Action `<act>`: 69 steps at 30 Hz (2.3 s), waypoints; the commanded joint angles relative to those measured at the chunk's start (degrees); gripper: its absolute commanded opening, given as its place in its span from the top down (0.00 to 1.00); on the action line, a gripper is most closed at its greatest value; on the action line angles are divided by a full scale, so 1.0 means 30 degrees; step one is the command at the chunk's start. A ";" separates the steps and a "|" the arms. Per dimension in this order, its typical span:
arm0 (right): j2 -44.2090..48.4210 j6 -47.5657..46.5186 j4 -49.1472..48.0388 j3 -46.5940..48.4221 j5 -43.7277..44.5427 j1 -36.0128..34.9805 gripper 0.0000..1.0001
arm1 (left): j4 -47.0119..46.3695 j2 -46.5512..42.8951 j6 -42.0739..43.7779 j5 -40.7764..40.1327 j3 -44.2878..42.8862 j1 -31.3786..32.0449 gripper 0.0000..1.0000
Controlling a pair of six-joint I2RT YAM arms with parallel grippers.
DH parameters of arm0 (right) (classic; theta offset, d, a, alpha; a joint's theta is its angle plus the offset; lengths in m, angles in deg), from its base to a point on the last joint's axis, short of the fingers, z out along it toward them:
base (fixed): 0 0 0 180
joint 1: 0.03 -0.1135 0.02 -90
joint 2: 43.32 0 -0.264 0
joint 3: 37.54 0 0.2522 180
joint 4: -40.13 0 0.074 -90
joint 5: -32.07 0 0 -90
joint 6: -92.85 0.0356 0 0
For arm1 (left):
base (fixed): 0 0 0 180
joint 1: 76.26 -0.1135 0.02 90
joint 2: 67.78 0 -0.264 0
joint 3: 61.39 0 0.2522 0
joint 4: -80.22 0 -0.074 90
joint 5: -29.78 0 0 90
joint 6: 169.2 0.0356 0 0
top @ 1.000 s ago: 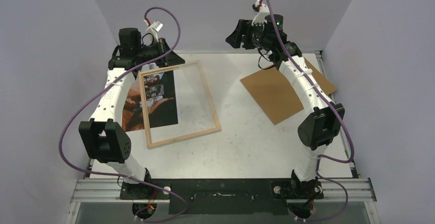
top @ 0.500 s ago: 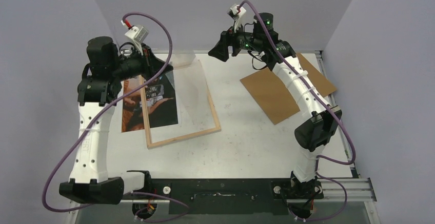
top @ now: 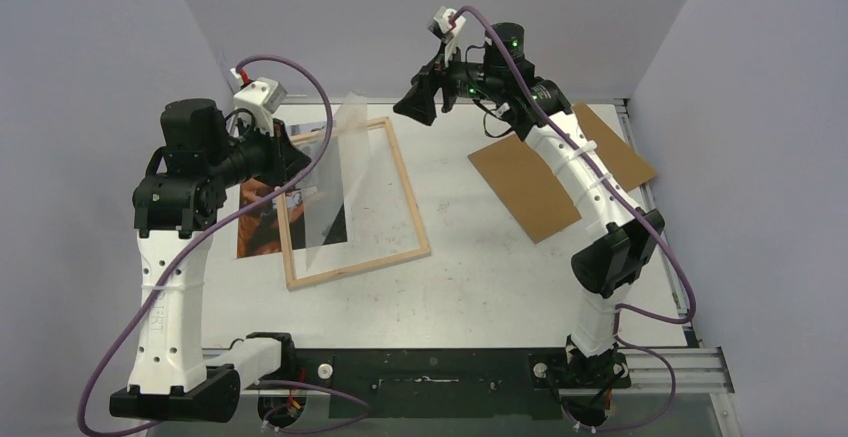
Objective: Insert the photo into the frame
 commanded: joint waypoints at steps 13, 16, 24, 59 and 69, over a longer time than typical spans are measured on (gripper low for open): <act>0.1218 -0.5303 -0.0995 -0.0515 -0.1251 -0.1760 0.21 | 0.0573 -0.0279 0.5085 -0.2603 -0.2282 0.0690 1.00; 0.1338 -0.6632 -0.1064 -0.0779 -0.0983 -0.2405 0.21 | -0.0098 -0.0682 0.6071 -0.2915 -0.2024 0.0679 1.00; 0.1340 -0.8597 -0.2058 -0.0946 -0.0521 -0.3178 0.21 | -0.2184 -0.1989 0.9001 -0.2484 -0.0437 0.0680 1.00; 0.1333 -1.2431 0.5601 -0.0608 -0.2622 -0.2940 0.52 | -0.3839 -0.1471 1.1900 0.2741 -0.0584 0.0646 1.00; 0.1390 -1.0521 0.4182 -0.0695 -0.2368 -0.3217 0.67 | -0.3449 -0.1695 1.1714 0.3785 -0.0676 0.0644 1.00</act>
